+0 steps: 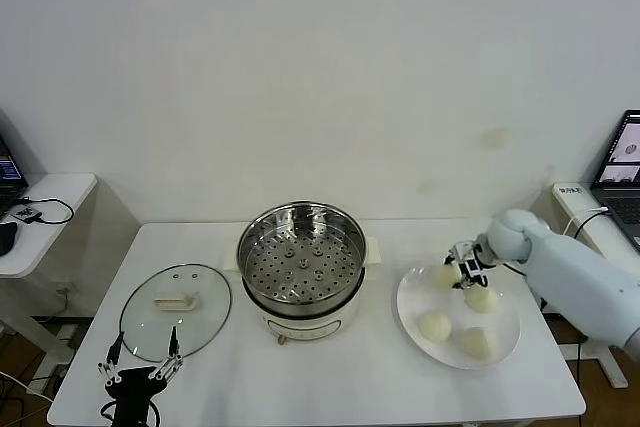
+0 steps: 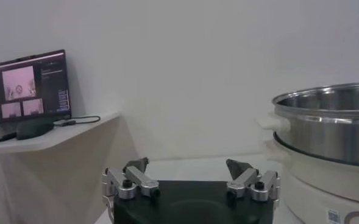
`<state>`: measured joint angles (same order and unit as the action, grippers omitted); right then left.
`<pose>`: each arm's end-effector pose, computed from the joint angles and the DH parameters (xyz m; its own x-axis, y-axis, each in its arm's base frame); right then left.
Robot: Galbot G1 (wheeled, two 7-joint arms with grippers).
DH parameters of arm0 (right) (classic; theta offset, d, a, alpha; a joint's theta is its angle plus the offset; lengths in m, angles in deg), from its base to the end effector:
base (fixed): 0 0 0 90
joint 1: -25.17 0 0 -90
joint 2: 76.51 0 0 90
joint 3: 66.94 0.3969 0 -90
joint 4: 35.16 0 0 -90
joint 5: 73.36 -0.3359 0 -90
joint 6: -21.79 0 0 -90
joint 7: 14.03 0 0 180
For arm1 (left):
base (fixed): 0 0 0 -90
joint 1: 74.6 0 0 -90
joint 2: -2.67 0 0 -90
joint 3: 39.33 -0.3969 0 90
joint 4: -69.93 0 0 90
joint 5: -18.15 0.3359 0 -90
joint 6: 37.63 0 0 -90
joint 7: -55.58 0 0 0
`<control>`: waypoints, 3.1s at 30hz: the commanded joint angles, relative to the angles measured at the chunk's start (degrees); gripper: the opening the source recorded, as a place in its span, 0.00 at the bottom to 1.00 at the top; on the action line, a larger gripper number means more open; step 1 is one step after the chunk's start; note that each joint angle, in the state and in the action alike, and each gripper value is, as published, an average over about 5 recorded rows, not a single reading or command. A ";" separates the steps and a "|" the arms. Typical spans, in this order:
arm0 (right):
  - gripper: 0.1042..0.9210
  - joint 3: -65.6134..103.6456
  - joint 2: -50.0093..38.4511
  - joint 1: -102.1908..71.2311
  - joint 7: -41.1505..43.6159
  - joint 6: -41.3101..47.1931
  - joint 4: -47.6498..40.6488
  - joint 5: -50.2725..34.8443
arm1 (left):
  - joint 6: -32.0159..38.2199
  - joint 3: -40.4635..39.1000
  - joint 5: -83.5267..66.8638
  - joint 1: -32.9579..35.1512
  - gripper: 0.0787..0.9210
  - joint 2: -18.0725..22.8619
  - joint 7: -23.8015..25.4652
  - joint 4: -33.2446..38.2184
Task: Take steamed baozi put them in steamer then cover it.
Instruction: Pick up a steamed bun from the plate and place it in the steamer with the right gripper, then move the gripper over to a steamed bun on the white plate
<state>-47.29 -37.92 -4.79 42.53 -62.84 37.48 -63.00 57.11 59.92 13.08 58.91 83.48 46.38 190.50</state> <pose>0.5269 -0.2002 -0.1793 -0.3688 -0.1649 0.9148 -0.9016 -0.1759 -0.3952 0.0585 0.0820 -0.3530 -0.9742 -0.2020 0.1002 -0.1849 0.9700 0.1580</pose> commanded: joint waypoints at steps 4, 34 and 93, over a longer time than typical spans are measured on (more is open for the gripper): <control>0.60 -15.42 -1.57 26.25 -0.16 0.21 8.13 -16.16 | -0.06 -0.38 -0.73 -0.28 0.88 -0.77 0.01 0.16; 0.61 -34.71 37.09 30.64 -5.89 -20.61 -6.15 -4.71 | 0.42 2.95 -2.56 -0.05 0.88 -0.76 0.16 0.30; 0.88 -38.59 -14.07 40.22 1.60 15.49 30.51 -18.29 | -0.06 2.51 -3.40 -0.03 0.88 -3.70 0.26 2.42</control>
<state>-83.38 -34.69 34.86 42.03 -59.29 55.83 -80.07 57.08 62.70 9.62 58.97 80.41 46.64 192.94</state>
